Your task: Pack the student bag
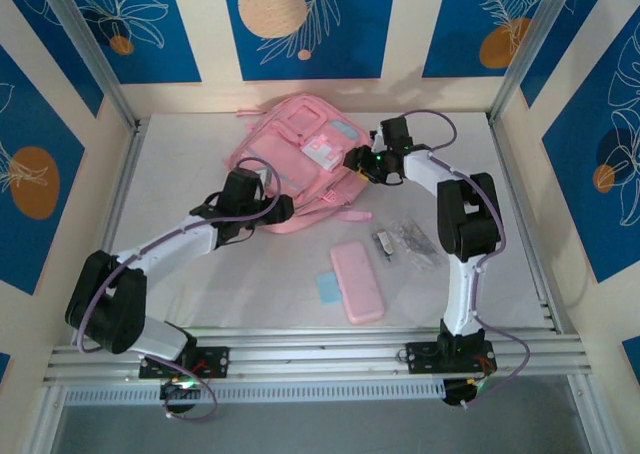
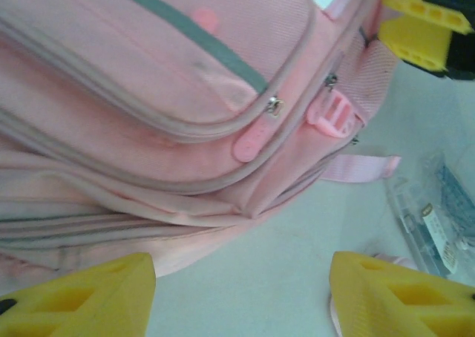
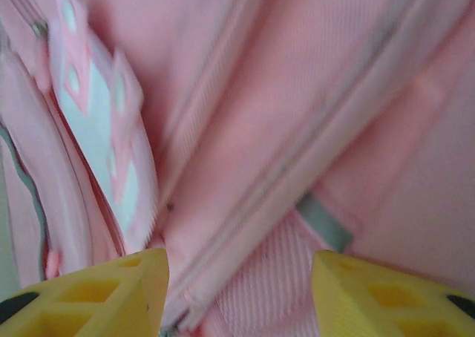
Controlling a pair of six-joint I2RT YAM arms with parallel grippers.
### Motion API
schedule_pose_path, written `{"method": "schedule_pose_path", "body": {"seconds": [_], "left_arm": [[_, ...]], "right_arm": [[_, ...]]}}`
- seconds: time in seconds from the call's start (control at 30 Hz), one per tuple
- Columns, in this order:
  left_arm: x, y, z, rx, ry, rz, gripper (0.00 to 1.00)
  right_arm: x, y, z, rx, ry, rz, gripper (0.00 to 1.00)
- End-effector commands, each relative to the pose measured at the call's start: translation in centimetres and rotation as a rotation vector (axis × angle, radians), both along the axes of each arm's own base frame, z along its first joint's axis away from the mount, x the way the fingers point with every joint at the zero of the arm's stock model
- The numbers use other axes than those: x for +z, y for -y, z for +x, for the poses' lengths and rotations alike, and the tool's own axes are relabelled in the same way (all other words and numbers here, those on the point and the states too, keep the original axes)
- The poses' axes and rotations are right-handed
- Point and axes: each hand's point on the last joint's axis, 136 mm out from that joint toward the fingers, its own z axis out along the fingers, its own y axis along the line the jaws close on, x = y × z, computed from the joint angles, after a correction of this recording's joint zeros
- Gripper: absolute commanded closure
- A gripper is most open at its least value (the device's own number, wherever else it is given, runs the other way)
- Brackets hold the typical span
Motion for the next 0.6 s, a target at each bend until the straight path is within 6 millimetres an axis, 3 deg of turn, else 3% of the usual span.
{"method": "schedule_pose_path", "body": {"seconds": [0.0,0.23,0.37,0.57], "left_arm": [[1.2,3.0,0.7,-0.08,0.036,-0.072,0.37],[0.4,7.7,2.5,-0.115,0.005,-0.164,0.36],[-1.8,8.4,3.2,-0.076,-0.039,-0.093,0.36],[-4.7,7.6,4.8,0.023,-0.076,-0.004,0.36]], "right_arm": [[-0.7,0.1,1.9,-0.052,-0.013,0.015,0.47],[-3.0,-0.6,2.1,-0.078,-0.084,0.01,0.45],[-4.1,-1.3,1.7,-0.084,-0.108,0.013,0.45],[-4.7,-2.5,1.1,-0.073,-0.115,0.029,0.75]]}}
